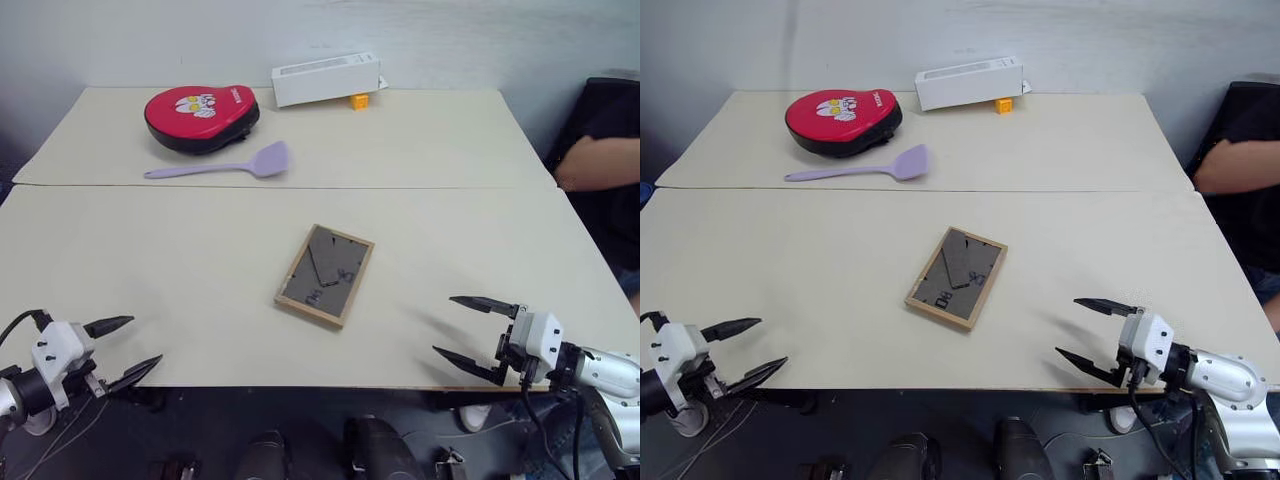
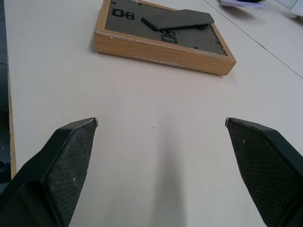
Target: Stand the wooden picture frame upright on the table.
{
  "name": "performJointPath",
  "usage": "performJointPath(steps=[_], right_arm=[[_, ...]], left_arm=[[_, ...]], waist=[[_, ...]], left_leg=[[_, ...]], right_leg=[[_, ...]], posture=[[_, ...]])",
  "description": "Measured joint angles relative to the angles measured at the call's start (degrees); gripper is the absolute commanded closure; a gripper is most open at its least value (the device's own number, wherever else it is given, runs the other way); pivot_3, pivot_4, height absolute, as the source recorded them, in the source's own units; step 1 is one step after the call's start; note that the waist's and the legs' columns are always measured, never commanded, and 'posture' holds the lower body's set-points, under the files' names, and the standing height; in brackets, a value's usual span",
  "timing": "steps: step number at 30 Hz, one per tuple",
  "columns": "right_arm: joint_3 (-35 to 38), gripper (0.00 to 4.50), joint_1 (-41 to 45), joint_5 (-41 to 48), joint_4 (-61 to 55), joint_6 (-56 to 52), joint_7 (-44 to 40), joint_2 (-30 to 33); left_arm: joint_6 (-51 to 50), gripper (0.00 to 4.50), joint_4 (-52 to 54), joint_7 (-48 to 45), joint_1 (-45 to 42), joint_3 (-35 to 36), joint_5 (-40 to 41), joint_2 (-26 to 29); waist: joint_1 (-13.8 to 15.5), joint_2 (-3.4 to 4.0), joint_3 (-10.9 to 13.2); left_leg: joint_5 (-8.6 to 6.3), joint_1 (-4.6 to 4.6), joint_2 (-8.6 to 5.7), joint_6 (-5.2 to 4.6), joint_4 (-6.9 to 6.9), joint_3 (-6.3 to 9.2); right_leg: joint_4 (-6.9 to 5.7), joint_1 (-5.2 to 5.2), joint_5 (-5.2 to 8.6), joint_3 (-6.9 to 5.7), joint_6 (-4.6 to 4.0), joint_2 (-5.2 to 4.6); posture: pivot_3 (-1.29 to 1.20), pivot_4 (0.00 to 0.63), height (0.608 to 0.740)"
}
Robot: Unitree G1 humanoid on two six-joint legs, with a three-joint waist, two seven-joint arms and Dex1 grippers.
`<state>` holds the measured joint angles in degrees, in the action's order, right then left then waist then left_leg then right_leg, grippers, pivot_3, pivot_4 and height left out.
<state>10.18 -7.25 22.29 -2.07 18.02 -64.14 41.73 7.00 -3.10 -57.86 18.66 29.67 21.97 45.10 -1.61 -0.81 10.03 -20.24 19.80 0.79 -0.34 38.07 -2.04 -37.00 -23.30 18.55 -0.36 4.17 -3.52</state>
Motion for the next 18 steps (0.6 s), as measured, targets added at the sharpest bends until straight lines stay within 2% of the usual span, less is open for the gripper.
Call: performJointPath(steps=[2, 6, 7, 10, 14, 18], right_arm=[[-0.43, 0.02, 0.07, -0.36, 0.43, 0.73, -0.2, -0.27], [-0.9, 0.02, 0.73, -0.51, 0.78, 0.48, 0.48, -1.19], [-0.9, 0.2, 1.17, -0.47, 0.67, 0.11, 0.93, -1.47], [-2.23, 0.96, 2.35, 0.83, -2.43, -8.56, 4.19, -1.98], [-6.21, 2.38, 6.72, -0.3, -6.94, -19.01, 9.95, -3.52], [-10.63, 3.78, 12.23, -6.57, -5.63, -20.48, 13.12, -4.36]], left_arm=[[-0.28, 0.0, 0.11, 0.8, -0.11, -0.01, -0.14, -0.01], [-8.18, 0.0, 3.88, 2.45, -1.51, -0.03, 3.17, -0.02], [-9.68, 0.0, 5.08, 2.56, -1.99, -0.1, 3.97, -0.01], [-16.27, 0.62, 9.14, 5.13, -6.48, -2.26, 4.98, 0.76], [-26.78, 1.85, 11.78, 14.13, -22.25, -11.78, 1.32, 0.57], [-31.43, 3.13, 10.19, 17.42, -34.22, -21.38, -1.46, -4.98]], waist=[[-0.02, 0.0, 0.0], [-0.01, 0.0, 0.0], [-0.02, 0.0, 0.0], [0.02, 0.0, 0.0], [0.54, 0.02, -0.01], [0.15, 0.03, -0.03]], left_leg=[[0.0, -0.01, 0.0, 0.0, 0.02, -0.01], [0.0, -0.02, 0.0, 0.0, 0.02, 0.0], [0.0, -0.02, 0.0, 0.01, 0.02, 0.0], [0.04, -0.02, 0.0, 0.07, 0.03, 0.03], [0.08, 0.02, -0.04, 0.11, 0.11, 0.07], [0.31, 0.46, -0.07, 0.44, 0.27, 0.0]], right_leg=[[0.0, 0.02, 0.0, 0.0, 0.0, 0.0], [-0.03, 0.04, 0.0, 0.0, 0.0, -0.01], [-0.02, 0.04, 0.0, 0.0, 0.0, -0.01], [-0.06, 0.03, 0.0, 0.0, 0.0, -0.01], [-0.12, 0.04, -0.02, -0.06, 0.03, -0.02], [-0.35, -0.36, -0.06, -0.06, 0.1, 0.05]], posture=[[0.0, 0.15, 0.74], [0.0, 0.15, 0.74], [0.0, 0.15, 0.74], [0.0, 0.15, 0.74], [0.0, 0.15, 0.74], [0.0, 0.15, 0.74]])
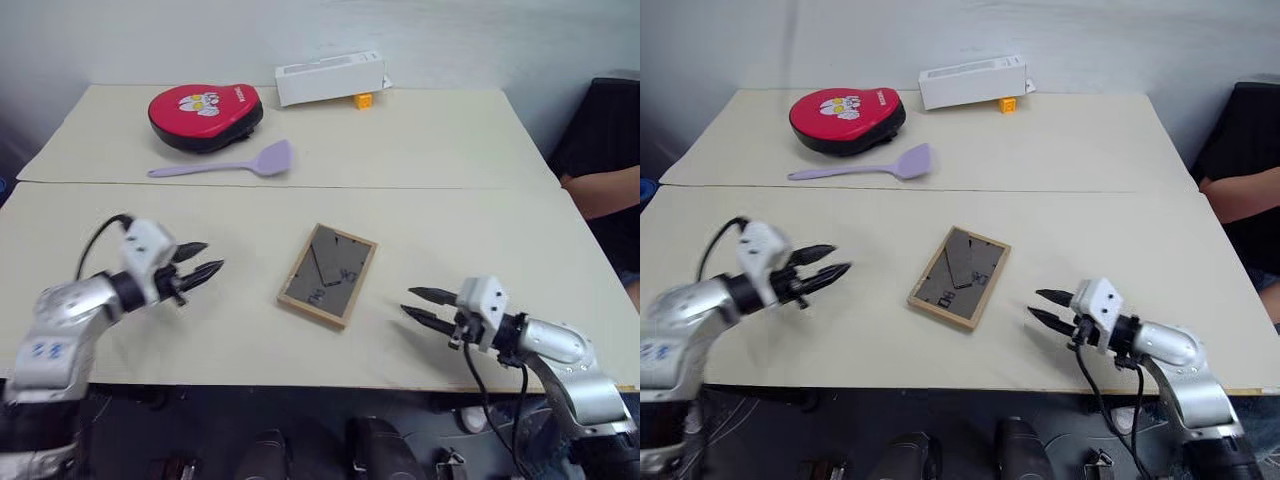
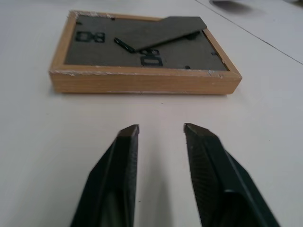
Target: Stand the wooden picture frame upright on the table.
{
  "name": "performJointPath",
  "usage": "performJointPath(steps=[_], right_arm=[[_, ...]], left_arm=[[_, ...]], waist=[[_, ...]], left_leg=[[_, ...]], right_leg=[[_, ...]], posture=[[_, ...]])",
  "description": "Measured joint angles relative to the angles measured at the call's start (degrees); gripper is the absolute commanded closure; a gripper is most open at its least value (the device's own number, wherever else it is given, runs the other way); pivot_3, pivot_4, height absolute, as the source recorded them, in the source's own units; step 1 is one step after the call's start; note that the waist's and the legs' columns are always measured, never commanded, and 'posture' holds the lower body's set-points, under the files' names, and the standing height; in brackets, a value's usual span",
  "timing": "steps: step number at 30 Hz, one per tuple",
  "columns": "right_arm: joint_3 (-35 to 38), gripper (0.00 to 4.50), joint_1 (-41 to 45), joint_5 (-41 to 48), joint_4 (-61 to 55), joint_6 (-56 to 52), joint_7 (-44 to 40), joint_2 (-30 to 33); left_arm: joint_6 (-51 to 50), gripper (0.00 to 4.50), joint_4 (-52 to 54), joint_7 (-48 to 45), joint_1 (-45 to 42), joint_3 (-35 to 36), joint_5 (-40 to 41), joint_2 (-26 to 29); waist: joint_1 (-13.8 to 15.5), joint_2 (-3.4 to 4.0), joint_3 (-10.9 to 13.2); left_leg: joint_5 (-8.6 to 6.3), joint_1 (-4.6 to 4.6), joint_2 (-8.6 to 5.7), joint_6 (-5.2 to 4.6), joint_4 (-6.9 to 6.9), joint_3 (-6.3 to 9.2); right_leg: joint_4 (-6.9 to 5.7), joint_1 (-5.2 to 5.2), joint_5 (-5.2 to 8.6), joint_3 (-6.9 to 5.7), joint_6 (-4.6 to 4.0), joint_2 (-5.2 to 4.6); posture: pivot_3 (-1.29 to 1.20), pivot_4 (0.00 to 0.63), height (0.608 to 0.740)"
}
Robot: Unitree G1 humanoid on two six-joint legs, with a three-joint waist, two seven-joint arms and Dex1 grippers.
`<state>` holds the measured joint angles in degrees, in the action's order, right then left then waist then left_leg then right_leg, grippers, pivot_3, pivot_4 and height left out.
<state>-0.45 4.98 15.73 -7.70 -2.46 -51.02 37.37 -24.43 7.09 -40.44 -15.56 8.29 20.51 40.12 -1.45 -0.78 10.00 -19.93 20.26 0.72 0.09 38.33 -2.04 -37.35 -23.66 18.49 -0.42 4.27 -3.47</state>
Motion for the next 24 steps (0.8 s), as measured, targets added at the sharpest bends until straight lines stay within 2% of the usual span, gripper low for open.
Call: performJointPath(steps=[2, 4, 5, 8, 13, 24], right_arm=[[-2.78, 4.47, 3.74, -3.76, 2.8, -0.12, 1.62, -1.28], [-4.81, 4.5, 6.98, -6.26, 4.72, -0.12, 3.01, -3.28], [-5.77, 4.5, 8.59, -7.19, 5.67, -0.14, 3.56, -4.03], [-8.14, 4.5, 12.99, -10.1, 8.36, -1.49, 5.08, -6.03], [-10.0, 4.5, 16.28, -12.3, 10.33, -3.0, 6.44, -8.83], [-10.6, 4.5, 17.87, -13.75, 12.21, -4.29, 6.68, -10.98]], left_arm=[[-0.99, 3.75, -4.65, 0.71, -5.56, -5.32, -2.68, -3.07], [-1.03, 4.42, -8.66, 1.54, -9.51, -8.65, -4.89, -5.79], [-1.02, 4.48, -10.46, 2.01, -11.05, -9.61, -5.68, -6.91], [-0.6, 4.48, -15.15, 2.39, -13.99, -12.14, -8.05, -9.61], [-0.52, 4.48, -17.24, 2.35, -14.24, -14.4, -10.38, -11.32], [-4.39, 4.48, -8.31, -1.56, -8.53, -14.2, -9.38, -11.11]], waist=[[-0.25, -0.02, 0.02], [-0.3, -0.02, 0.02], [-0.29, -0.03, 0.03], [-0.19, -0.02, 0.02], [-0.08, -0.03, 0.02], [-0.23, -0.02, 0.02]], left_leg=[[0.0, 0.07, 0.01, 0.0, 0.21, -0.08], [0.0, 0.07, 0.03, 0.0, 0.32, -0.09], [0.0, 0.09, 0.04, 0.0, 0.41, -0.09], [-0.01, 0.1, 0.05, -0.01, 0.51, -0.07], [-0.02, 0.2, 0.06, -0.01, 0.61, -0.01], [-0.04, 0.17, 0.07, -0.02, 0.6, -0.01]], right_leg=[[-0.08, -0.06, -0.01, 0.01, 0.01, 0.06], [-0.16, -0.06, -0.01, 0.02, 0.02, 0.09], [-0.16, -0.08, -0.01, 0.02, 0.01, 0.1], [-0.25, -0.07, -0.01, 0.02, 0.01, 0.09], [-0.27, -0.11, -0.01, -0.02, 0.01, 0.06], [-0.29, -0.09, -0.01, 0.01, 0.01, 0.05]], posture=[[0.0, 0.15, 0.74], [0.0, 0.15, 0.74], [0.0, 0.15, 0.74], [0.0, 0.15, 0.74], [0.0, 0.15, 0.74], [0.0, 0.15, 0.74]])
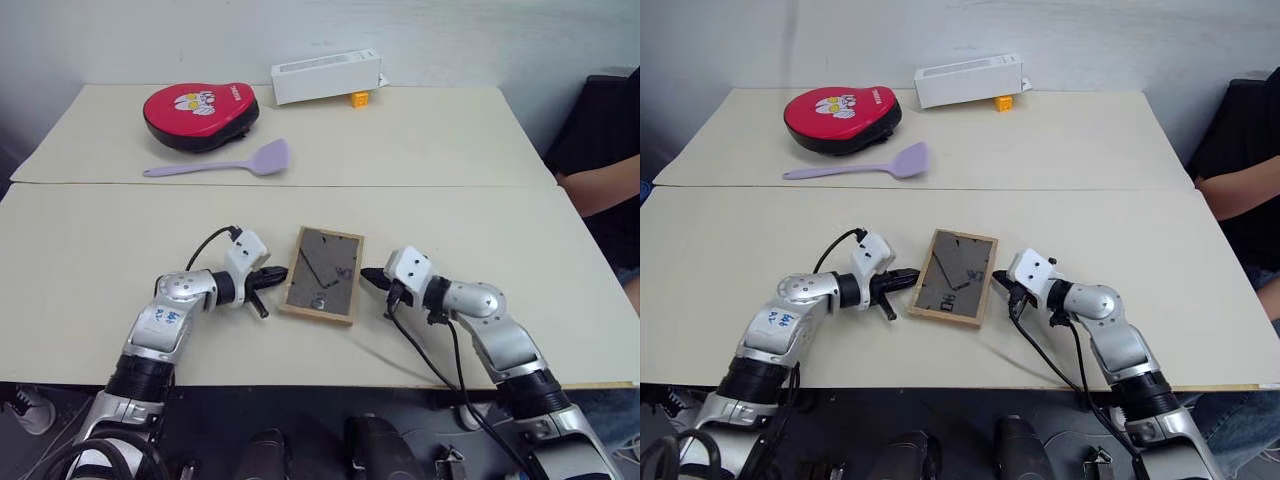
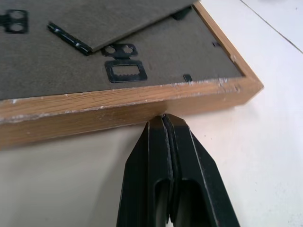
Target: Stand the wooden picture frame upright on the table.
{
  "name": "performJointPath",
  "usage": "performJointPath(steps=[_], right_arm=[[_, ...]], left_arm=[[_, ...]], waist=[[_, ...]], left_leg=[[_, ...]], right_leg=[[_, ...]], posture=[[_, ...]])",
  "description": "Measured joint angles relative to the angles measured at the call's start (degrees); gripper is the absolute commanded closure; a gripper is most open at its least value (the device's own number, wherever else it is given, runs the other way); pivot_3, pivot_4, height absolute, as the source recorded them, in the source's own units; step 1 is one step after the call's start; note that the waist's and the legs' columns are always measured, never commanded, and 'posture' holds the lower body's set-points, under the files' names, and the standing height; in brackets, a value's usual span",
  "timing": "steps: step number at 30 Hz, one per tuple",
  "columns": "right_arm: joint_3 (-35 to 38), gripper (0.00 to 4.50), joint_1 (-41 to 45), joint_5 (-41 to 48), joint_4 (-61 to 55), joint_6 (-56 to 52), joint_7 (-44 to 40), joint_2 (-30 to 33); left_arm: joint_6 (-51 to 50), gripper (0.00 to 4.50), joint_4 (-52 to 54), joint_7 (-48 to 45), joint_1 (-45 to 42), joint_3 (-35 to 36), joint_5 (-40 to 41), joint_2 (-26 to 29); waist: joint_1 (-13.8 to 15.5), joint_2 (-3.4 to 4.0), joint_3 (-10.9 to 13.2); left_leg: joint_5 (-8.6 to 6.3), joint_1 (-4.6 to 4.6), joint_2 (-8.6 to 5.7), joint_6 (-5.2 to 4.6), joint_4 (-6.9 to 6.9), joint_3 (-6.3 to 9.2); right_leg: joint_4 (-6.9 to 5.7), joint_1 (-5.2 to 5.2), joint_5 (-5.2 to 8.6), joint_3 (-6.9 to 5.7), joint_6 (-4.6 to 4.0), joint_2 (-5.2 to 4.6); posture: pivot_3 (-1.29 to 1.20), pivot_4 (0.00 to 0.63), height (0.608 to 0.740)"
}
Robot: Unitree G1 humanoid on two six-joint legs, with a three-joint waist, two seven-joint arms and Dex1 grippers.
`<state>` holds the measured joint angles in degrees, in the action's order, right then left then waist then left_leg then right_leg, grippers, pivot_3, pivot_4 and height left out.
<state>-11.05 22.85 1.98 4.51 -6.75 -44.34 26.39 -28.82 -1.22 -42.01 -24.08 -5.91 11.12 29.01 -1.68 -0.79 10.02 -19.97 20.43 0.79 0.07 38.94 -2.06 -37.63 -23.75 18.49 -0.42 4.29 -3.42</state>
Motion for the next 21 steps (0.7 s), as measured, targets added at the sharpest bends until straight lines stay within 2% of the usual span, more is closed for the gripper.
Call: performJointPath(steps=[12, 16, 18, 21], right_arm=[[-1.17, 4.5, 1.11, -0.43, 2.44, 1.62, -2.07, -0.23], [-0.98, 4.5, 0.49, -0.13, 1.69, 1.76, -3.07, 0.89], [-0.55, 4.5, -1.01, 0.33, -0.49, 1.58, -4.41, 3.06], [0.18, 4.5, -2.09, 0.77, -2.33, 0.69, -5.75, 4.9]], left_arm=[[-4.09, 4.48, 4.99, -1.16, 4.89, 3.48, 3.61, 1.4], [-13.32, 3.61, 5.08, -0.17, 5.08, 9.4, 8.98, 2.03], [-24.84, 2.98, 4.97, -0.01, 4.24, 15.05, 14.88, 4.17], [-39.59, 2.04, 5.03, -0.39, 2.42, 18.67, 20.78, 8.36]], waist=[[0.05, 0.0, 0.0], [0.03, 0.0, 0.01], [0.03, -0.01, 0.01], [0.04, 0.0, 0.01]], left_leg=[[-0.01, 0.0, 0.0, 0.0, -0.02, 0.02], [-0.01, 0.0, 0.01, -0.01, -0.02, 0.04], [-0.02, 0.04, 0.02, -0.02, -0.03, 0.09], [-0.03, 0.01, 0.01, -0.04, -0.03, 0.1]], right_leg=[[0.03, 0.0, 0.0, -0.01, 0.0, -0.02], [0.02, 0.0, 0.0, -0.02, 0.0, -0.02], [0.04, 0.01, 0.0, -0.05, 0.0, -0.02], [0.06, 0.04, 0.0, -0.06, 0.0, -0.03]], posture=[[0.0, 0.15, 0.74], [0.0, 0.15, 0.74], [0.0, 0.15, 0.74], [0.0, 0.15, 0.74]])
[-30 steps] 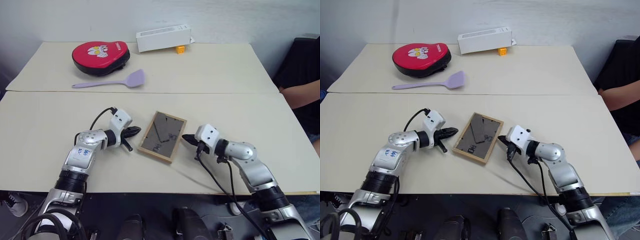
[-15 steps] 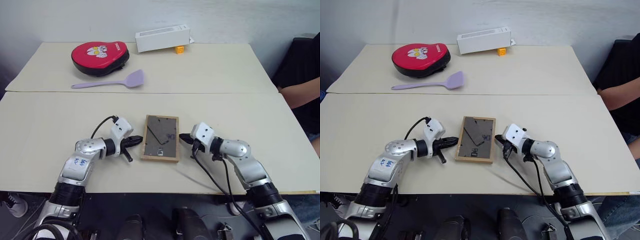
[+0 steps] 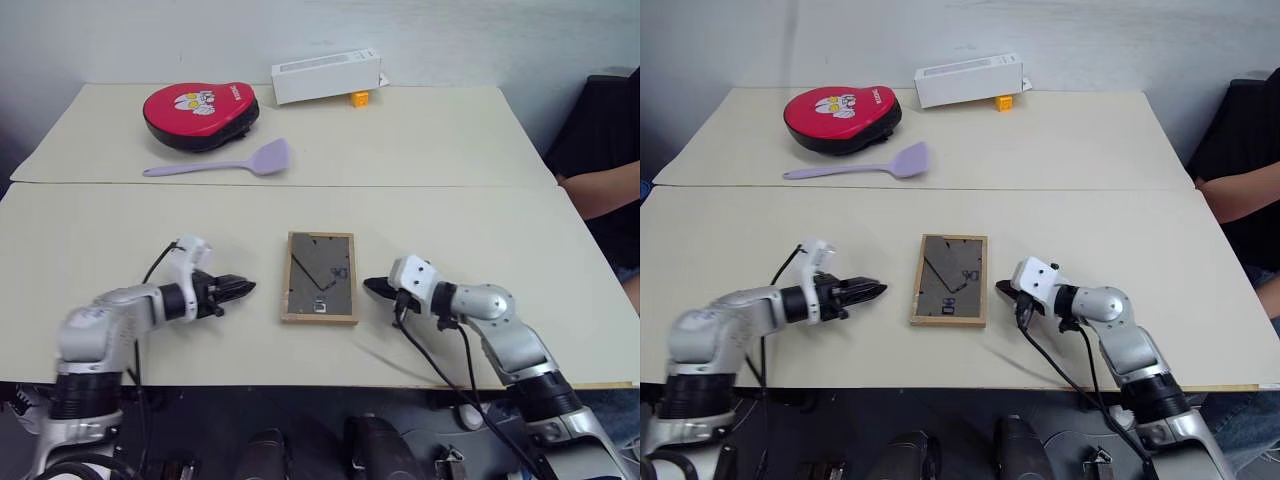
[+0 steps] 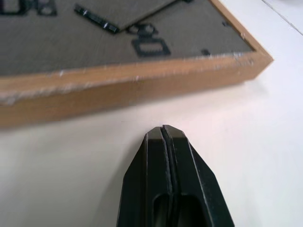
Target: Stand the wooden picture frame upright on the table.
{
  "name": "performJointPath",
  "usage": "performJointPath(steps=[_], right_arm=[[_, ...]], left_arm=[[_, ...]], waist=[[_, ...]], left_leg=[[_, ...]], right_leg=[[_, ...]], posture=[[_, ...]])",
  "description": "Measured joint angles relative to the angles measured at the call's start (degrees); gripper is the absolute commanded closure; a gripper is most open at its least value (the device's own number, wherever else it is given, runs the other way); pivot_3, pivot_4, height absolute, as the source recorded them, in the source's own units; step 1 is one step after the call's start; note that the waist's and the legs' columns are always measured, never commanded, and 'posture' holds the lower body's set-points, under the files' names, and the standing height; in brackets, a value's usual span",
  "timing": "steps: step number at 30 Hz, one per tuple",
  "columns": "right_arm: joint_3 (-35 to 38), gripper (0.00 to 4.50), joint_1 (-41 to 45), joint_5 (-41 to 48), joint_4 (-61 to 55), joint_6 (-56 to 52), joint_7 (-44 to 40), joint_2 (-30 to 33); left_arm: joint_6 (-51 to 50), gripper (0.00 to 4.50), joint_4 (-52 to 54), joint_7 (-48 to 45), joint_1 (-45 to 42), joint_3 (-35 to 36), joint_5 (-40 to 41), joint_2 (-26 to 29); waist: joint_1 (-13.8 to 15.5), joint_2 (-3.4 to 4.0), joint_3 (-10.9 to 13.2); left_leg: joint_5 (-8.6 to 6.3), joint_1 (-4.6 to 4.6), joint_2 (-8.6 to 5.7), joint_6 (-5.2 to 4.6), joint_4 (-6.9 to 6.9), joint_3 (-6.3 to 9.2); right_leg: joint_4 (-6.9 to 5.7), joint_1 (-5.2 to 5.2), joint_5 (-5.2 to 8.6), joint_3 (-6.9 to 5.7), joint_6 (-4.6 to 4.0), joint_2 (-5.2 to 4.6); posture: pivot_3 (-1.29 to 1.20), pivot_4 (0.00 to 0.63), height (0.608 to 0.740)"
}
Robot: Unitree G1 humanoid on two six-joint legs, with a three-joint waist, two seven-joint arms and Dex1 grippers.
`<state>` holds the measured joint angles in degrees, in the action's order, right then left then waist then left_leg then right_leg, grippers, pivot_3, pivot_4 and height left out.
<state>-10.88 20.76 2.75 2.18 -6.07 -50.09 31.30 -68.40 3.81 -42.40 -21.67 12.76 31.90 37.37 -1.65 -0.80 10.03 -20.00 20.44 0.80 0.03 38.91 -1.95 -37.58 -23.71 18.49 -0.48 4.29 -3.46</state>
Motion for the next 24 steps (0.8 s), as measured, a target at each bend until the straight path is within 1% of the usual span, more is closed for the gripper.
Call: performJointPath(steps=[2, 4, 6, 7, 10, 13, 19, 24], right_arm=[[0.02, 4.5, -0.5, 0.19, -1.8, -0.67, -0.79, 0.26], [-0.25, 4.5, -2.26, 0.89, -5.55, -2.1, -2.87, 2.06], [-0.43, 4.5, -2.62, 1.16, -6.87, -3.31, -3.59, 2.27], [-0.62, 4.5, -2.62, 1.17, -7.0, -3.84, -3.6, 2.11], [-1.99, 4.5, -2.56, 1.06, -7.07, -4.88, -3.29, 1.45], [-2.54, 4.5, -2.36, 0.65, -7.08, -5.29, -3.09, 0.98], [-3.49, 4.5, -1.61, -0.19, -7.07, -5.41, -2.79, 0.57], [-3.9, 4.5, -1.27, -0.81, -6.99, -5.48, -2.6, 0.35]], left_arm=[[-6.58, 1.5, -0.09, -0.73, -1.43, -0.16, 2.86, 1.53], [-17.94, 0.84, -2.51, -2.23, -5.09, -0.29, 8.56, 3.64], [-22.47, 0.29, -7.56, -1.07, -8.45, -0.78, 12.47, 3.43], [-23.12, 0.02, -10.12, 0.34, -10.11, -1.74, 13.9, 2.87], [-23.49, 0.02, -16.1, 4.41, -14.86, -8.14, 21.12, 3.05], [-23.43, 0.02, -20.18, 9.1, -17.36, -11.43, 27.2, 1.07], [-23.4, 0.02, -23.08, 17.04, -19.37, -13.72, 34.32, 0.34], [-23.63, 0.02, -27.19, 22.04, -20.86, -12.41, 37.08, -3.05]], waist=[[0.02, -0.01, 0.01], [0.16, 0.0, 0.01], [0.16, -0.01, 0.01], [0.21, -0.01, 0.01], [0.17, -0.01, 0.01], [0.15, -0.01, 0.01], [0.23, 0.0, 0.0], [0.93, 0.02, -0.01]], left_leg=[[-0.01, 0.0, 0.0, 0.02, 0.01, 0.03], [-0.02, 0.01, -0.02, 0.03, -0.02, 0.09], [-0.02, 0.01, -0.04, 0.02, 0.05, 0.1], [-0.02, 0.01, -0.05, 0.02, 0.08, 0.13], [-0.02, 0.0, -0.08, 0.03, 0.07, 0.14], [-0.03, 0.01, -0.08, 0.04, 0.09, 0.14], [-0.01, -0.01, -0.09, 0.07, 0.14, 0.16], [-0.01, -0.02, -0.15, 0.06, 0.18, 0.17]], right_leg=[[0.0, 0.01, 0.0, -0.02, 0.0, 0.01], [0.02, 0.03, 0.0, -0.05, 0.0, 0.0], [0.03, 0.06, 0.0, -0.06, 0.0, -0.01], [0.03, 0.07, 0.0, -0.06, 0.0, -0.03], [0.01, 0.06, 0.0, -0.06, 0.0, -0.05], [0.01, 0.05, 0.0, -0.07, 0.0, -0.04], [0.04, 0.07, 0.0, -0.07, 0.0, -0.06], [0.15, 0.11, 0.0, -0.1, 0.0, -0.08]], posture=[[0.0, 0.15, 0.74], [0.0, 0.15, 0.74], [0.0, 0.15, 0.74], [0.0, 0.15, 0.74], [0.0, 0.15, 0.74], [0.0, 0.15, 0.74], [0.0, 0.15, 0.74], [0.0, 0.15, 0.74]])
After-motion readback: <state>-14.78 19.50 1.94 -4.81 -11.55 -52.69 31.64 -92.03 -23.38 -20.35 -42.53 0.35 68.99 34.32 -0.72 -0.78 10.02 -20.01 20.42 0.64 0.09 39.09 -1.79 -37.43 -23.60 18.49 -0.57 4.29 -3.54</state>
